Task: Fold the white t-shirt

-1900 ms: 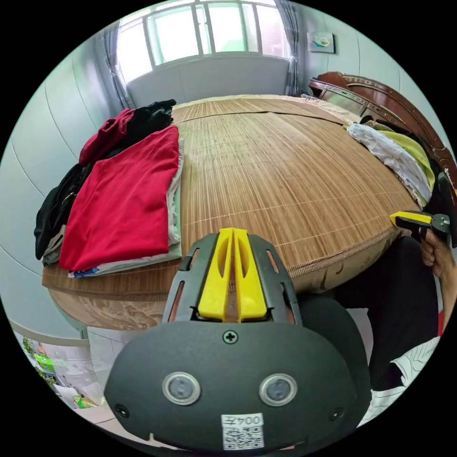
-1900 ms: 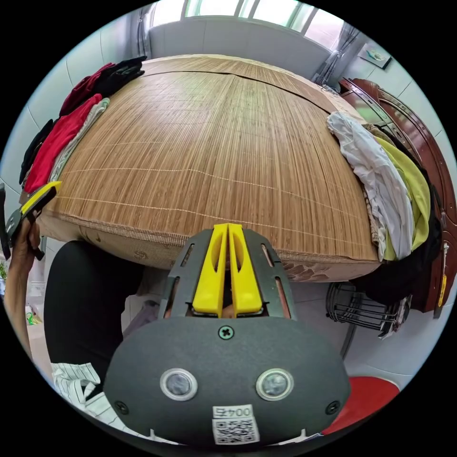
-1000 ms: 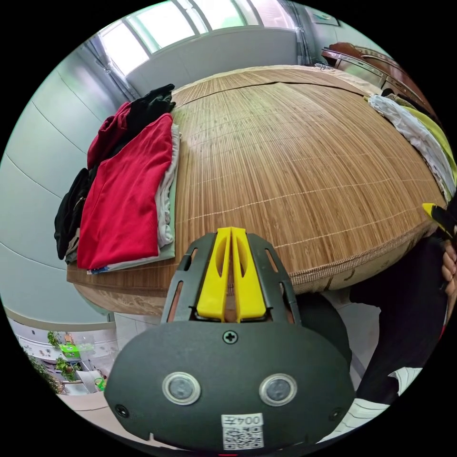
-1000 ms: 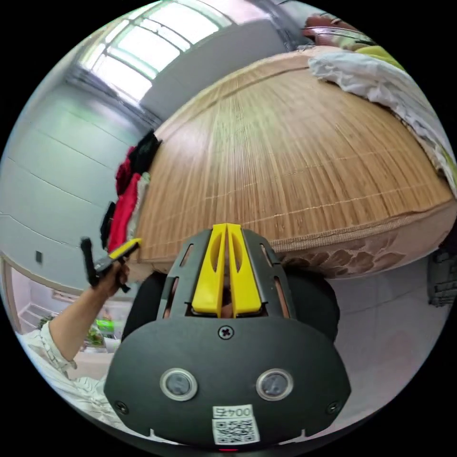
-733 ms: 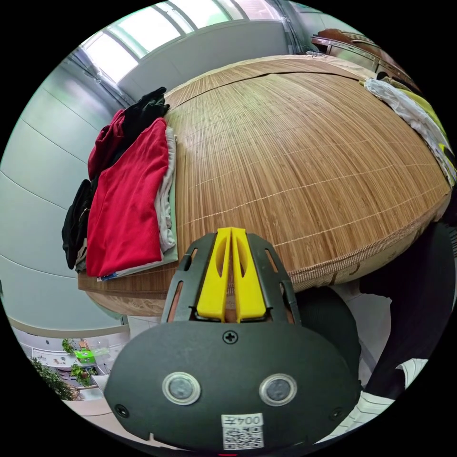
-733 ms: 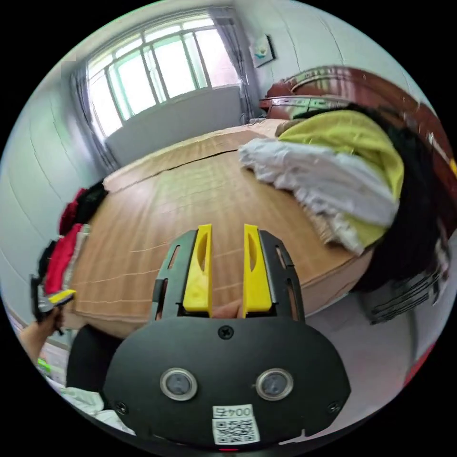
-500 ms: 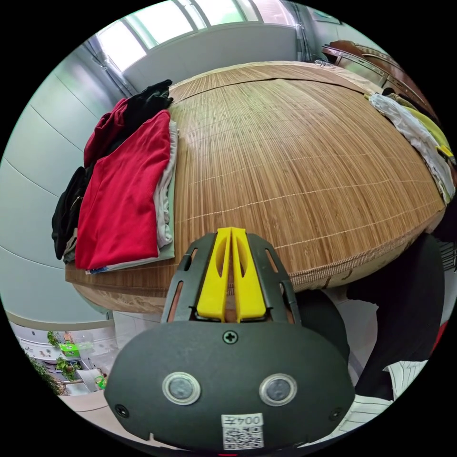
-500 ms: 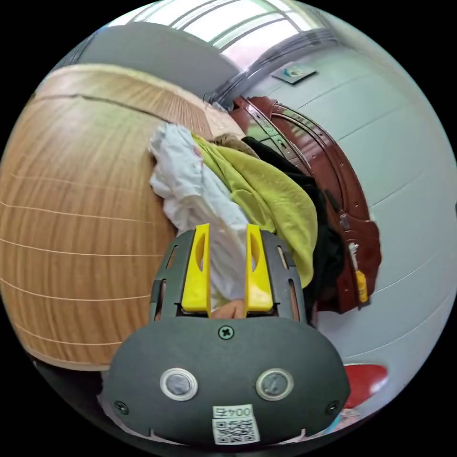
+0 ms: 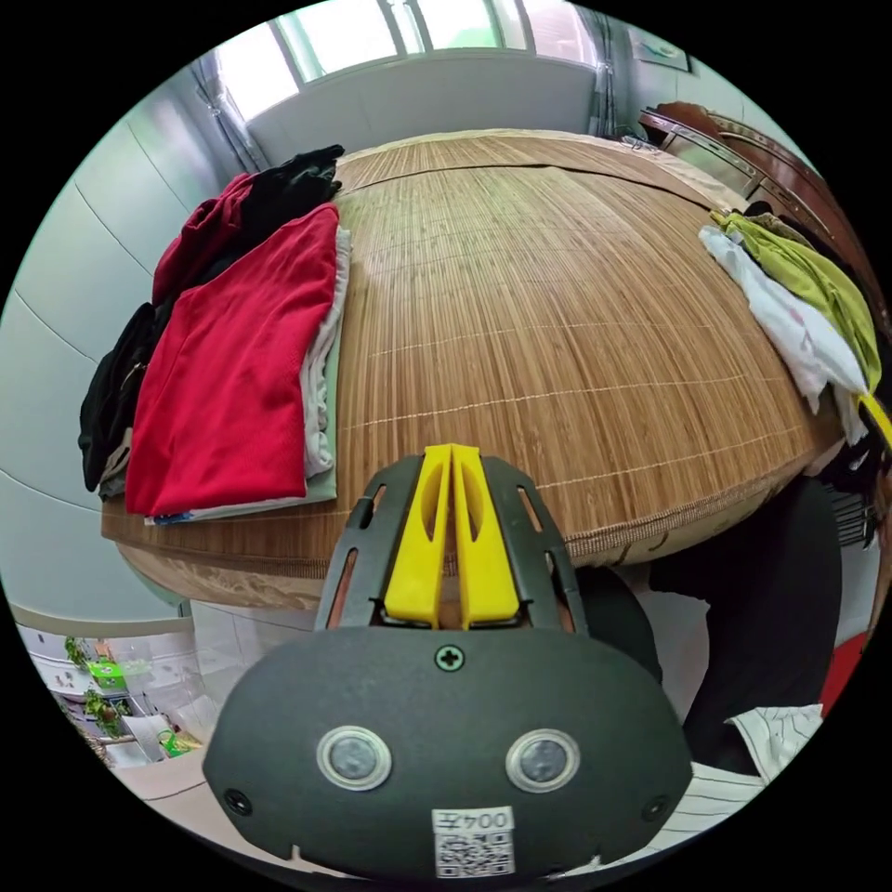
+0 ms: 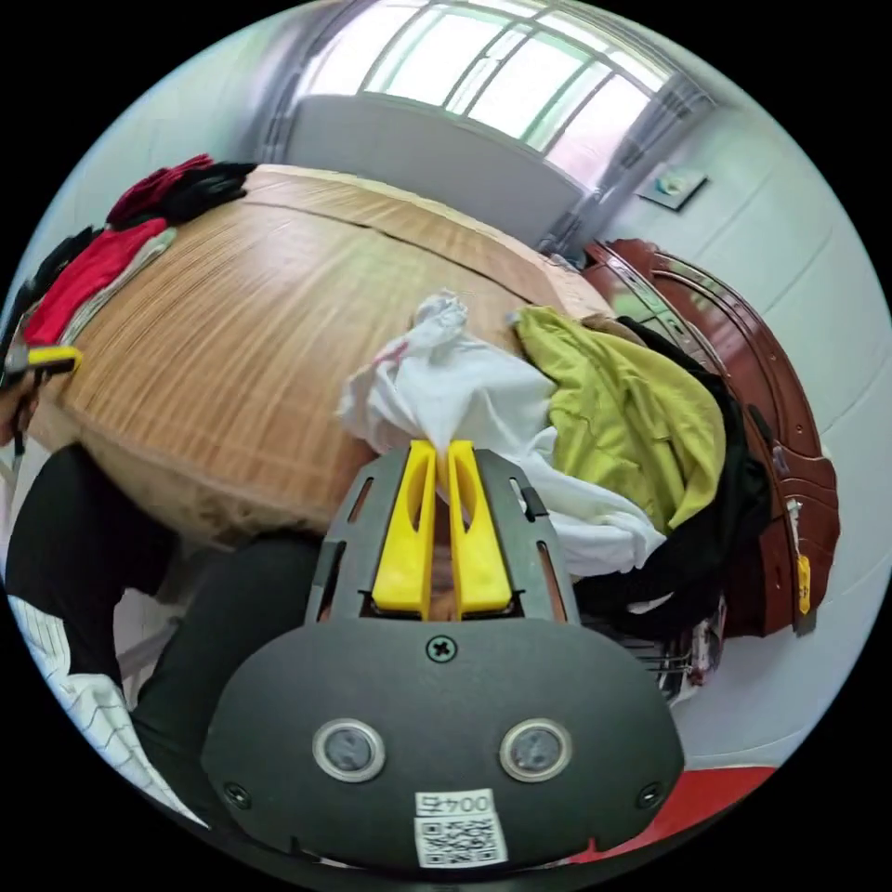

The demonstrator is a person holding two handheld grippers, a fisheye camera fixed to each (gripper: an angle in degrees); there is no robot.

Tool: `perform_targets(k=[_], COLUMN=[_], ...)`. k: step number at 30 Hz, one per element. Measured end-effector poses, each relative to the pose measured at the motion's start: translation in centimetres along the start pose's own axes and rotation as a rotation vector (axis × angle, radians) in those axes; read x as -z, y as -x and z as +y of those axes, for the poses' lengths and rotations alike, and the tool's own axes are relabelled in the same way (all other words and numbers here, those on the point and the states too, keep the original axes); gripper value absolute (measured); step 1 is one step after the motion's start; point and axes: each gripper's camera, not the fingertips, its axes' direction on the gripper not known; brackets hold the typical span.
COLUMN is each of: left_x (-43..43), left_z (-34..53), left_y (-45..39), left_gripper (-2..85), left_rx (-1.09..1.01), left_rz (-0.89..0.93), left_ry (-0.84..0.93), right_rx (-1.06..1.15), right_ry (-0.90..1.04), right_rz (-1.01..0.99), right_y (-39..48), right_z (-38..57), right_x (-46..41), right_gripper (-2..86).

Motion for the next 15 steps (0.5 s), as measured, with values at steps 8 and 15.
perform_targets(k=[8,15], left_x=[5.1,7.2], left_z=[3.0,11.6], left_y=[6.5,13.6], left_gripper=[0.8,0.6], left_rx=[0.099,0.278], left_rz=[0.291,0.486], left_ry=[-0.072,-0.109], right_rx=[-0.053,0.086], right_ry=[-0.009,0.035], right_rz=[-0.008,-0.12], right_y=[2.6,7.0], right_z=[3.0,-2.7], right_x=[3.5,-1.1], right_gripper=[6.6,11.4])
